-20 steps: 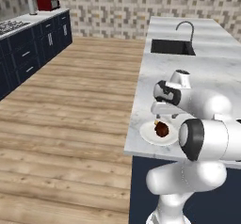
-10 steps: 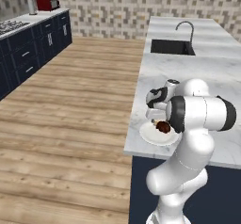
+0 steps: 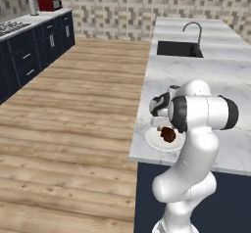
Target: Pick the steak from the counter and place it in the microwave.
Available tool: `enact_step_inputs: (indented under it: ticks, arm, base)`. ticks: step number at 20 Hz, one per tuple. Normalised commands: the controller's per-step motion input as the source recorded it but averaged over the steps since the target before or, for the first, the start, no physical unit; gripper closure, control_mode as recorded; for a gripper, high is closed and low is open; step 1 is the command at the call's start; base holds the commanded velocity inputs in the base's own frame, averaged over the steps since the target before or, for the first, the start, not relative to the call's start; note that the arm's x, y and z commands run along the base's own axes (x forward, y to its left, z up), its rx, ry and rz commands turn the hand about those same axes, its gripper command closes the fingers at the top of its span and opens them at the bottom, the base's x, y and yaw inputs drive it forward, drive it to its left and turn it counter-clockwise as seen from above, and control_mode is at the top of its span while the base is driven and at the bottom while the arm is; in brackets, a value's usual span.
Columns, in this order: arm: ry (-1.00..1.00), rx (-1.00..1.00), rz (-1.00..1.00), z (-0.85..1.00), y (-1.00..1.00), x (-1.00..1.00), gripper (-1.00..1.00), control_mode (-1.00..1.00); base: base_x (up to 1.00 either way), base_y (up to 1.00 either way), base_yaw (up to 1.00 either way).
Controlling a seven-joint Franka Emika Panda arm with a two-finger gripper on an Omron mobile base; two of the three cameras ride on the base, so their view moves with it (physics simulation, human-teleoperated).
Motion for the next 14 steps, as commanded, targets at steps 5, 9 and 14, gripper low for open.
enact_step_inputs:
  ticks: [5,9,14]
  arm:
    - [0.01,-0.09,0.0,-0.35,0.13,0.0,-1.0,-1.0]
    - [0.07,-0.07,0.0,-0.56,0.01,0.0,1.0,-1.0]
    - [0.03,-0.01,0.0,-0.39,0.0,-0.06,1.0,-1.0]
  base:
    - [0.0,0.0,0.0]
    - [0.0,0.0,0.0]
    - [0.0,0.0,0.0]
